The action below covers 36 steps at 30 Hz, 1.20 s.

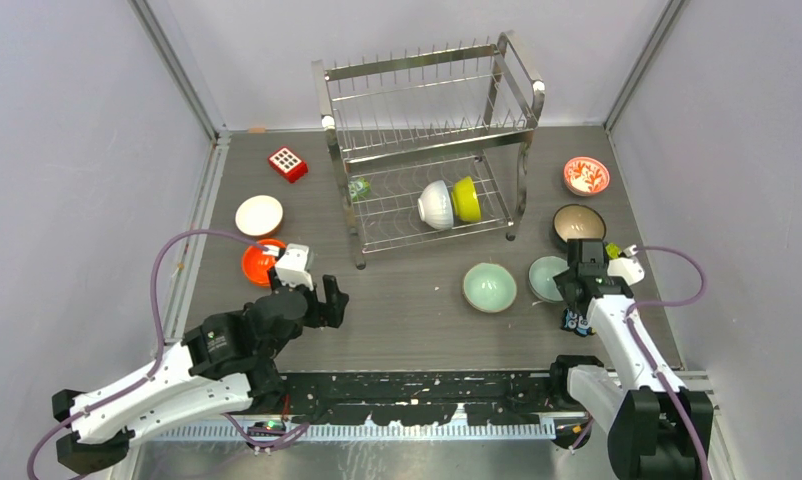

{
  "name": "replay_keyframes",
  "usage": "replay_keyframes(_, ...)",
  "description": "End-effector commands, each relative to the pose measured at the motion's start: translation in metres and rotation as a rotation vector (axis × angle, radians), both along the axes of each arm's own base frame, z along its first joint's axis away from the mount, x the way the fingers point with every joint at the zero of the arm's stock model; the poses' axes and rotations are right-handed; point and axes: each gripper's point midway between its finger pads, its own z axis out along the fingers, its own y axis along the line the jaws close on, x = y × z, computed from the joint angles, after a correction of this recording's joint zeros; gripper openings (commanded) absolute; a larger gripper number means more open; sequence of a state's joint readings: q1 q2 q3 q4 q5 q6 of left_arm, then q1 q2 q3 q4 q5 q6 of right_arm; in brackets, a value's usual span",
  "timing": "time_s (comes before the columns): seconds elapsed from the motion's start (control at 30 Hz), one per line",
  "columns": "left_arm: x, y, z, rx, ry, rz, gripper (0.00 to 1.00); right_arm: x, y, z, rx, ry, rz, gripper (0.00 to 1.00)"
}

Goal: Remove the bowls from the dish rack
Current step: Pick up the bowl from the center of the board, then place the bowl with the bowl.

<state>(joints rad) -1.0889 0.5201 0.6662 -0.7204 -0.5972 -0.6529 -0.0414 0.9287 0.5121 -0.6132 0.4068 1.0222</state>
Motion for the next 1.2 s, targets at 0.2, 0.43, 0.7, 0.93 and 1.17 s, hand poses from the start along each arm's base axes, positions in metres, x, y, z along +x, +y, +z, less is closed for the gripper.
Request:
replay_keyframes(0.2,0.003,-0.004,0.011,-0.048,-0.022,0.016,0.8,0.011,0.001,-0.006,0.005,-0.021,0.015,0.3)
replay_keyframes(0.43,0.003,-0.003,0.011,-0.051,-0.024,0.016,0.8,0.009,0.001,-0.001,0.001,-0.027,0.019,0.03)
replay_keyframes(0.7,0.004,-0.005,0.008,-0.039,-0.017,0.015,0.8,0.005,0.002,0.088,-0.045,-0.239,0.087,0.01)
replay_keyframes(0.93,0.005,-0.01,0.001,-0.011,0.002,0.013,0.8,0.003,0.053,0.123,0.041,-0.238,0.398,0.01)
replay_keyframes(1.17,0.007,-0.006,0.001,0.008,-0.003,0.027,0.8,-0.001,0.122,0.121,0.089,-0.129,0.74,0.01)
